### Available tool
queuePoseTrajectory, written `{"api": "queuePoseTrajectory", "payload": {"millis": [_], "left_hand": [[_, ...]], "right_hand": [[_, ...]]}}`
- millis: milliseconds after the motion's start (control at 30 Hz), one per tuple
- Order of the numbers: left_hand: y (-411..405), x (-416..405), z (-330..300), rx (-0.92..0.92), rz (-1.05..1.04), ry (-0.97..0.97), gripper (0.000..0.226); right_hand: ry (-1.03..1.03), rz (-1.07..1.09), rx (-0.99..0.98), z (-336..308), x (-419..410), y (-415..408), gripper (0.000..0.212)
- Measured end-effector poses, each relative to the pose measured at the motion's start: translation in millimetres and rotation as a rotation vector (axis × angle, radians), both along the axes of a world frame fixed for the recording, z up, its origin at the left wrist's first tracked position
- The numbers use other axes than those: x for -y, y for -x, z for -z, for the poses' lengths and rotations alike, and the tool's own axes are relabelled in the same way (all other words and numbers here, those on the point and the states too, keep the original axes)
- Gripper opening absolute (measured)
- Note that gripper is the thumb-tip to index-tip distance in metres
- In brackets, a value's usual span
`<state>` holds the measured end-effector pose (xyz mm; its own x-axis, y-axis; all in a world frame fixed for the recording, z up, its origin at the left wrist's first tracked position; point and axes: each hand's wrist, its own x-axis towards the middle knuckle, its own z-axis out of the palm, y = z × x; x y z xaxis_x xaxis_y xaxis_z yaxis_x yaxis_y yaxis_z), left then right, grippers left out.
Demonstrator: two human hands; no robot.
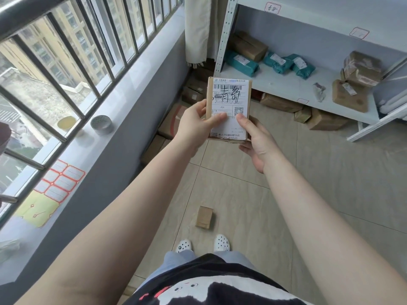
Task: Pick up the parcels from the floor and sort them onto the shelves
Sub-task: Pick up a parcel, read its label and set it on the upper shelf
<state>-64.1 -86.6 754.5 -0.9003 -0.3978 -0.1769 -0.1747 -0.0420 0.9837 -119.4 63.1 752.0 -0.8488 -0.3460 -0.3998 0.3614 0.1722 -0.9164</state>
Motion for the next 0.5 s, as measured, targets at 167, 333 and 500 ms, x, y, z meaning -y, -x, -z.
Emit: {"api": "queuePoseTrajectory", "payload": {"millis": [167,333,500], "left_hand": [[-1,-12,2,0.004,0.065,-0.033,0.042],[6,-25,2,0.031,0.131,-0.088,0.043],[16,-46,8,0.058,0.166,-0.089,0.051]], "right_hand": [[0.064,0.046,-0.052,2,-9,-3,0.034],[0.084,0.118,-0.044,9,-25,-4,0.032],[0.092,0.166,-0.032,12,-46,-1,0.031]]}}
